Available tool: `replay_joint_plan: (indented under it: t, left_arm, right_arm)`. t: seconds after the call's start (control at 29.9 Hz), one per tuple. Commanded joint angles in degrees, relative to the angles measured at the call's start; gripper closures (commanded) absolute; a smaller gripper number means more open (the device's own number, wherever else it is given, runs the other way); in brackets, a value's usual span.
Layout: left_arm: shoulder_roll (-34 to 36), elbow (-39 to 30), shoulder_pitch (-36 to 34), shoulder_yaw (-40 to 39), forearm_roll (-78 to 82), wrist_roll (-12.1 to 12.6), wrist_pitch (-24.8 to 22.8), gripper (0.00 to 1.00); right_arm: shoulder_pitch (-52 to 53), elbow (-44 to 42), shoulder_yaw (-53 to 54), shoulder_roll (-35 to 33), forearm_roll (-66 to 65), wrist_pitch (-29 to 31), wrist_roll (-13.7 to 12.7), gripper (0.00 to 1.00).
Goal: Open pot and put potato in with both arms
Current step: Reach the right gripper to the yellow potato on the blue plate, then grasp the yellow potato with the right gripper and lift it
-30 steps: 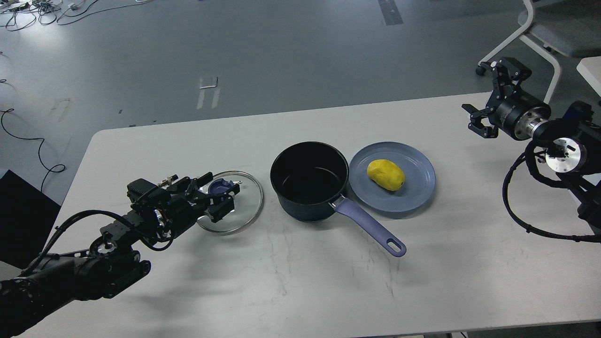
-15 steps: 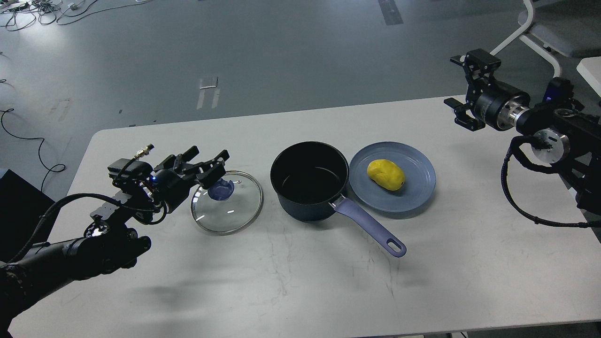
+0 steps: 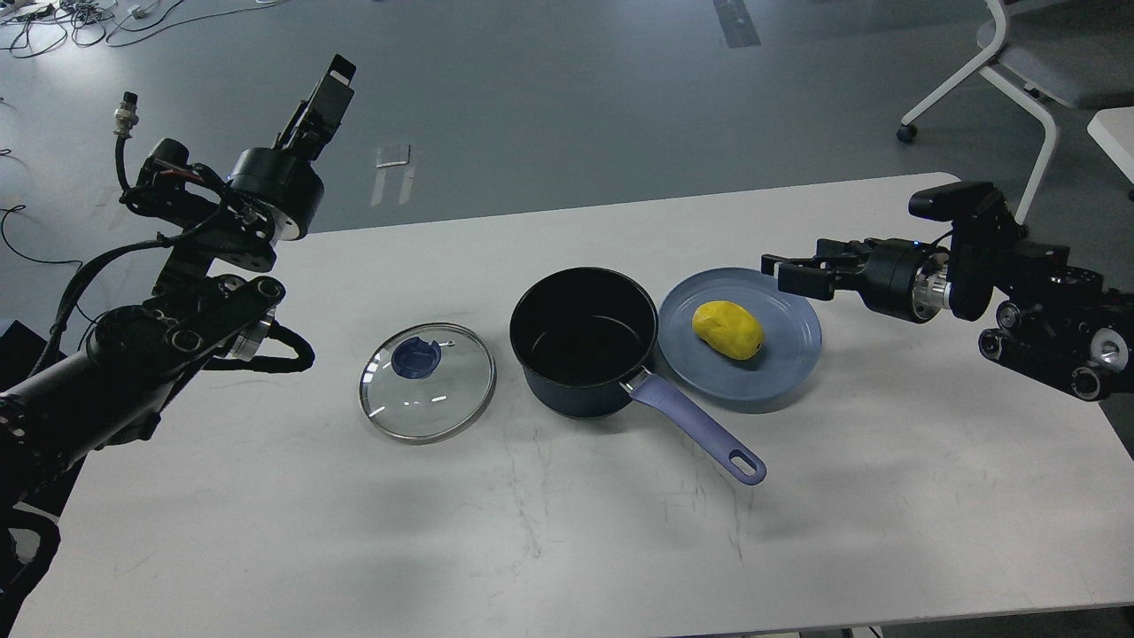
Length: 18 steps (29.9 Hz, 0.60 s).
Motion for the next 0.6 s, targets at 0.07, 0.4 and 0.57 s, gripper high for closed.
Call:
replay_joint_plan:
  t: [0.07,0.4,0.57]
  left_arm:
    - [0.1,0.0,-0.1,-5.8,-4.3,3.9,-5.9,0.02]
    - [0.2,0.1,0.3,-5.6,-4.3,3.4,-6.0,0.02]
    - [0.3,0.1,0.6,-5.4,-4.0,2.7,-6.0,0.02]
  right_arm:
    - [0.3,-1.6,-5.0,4.7,-0.4,-5.5,0.8,0.0]
    - [-0.1,-3.4,-6.2,9.9,-0.4,-5.6,0.8,0.0]
    - [-2.4,-7.9,-7.1,12.3,-0.4,-6.4,0.7,0.07]
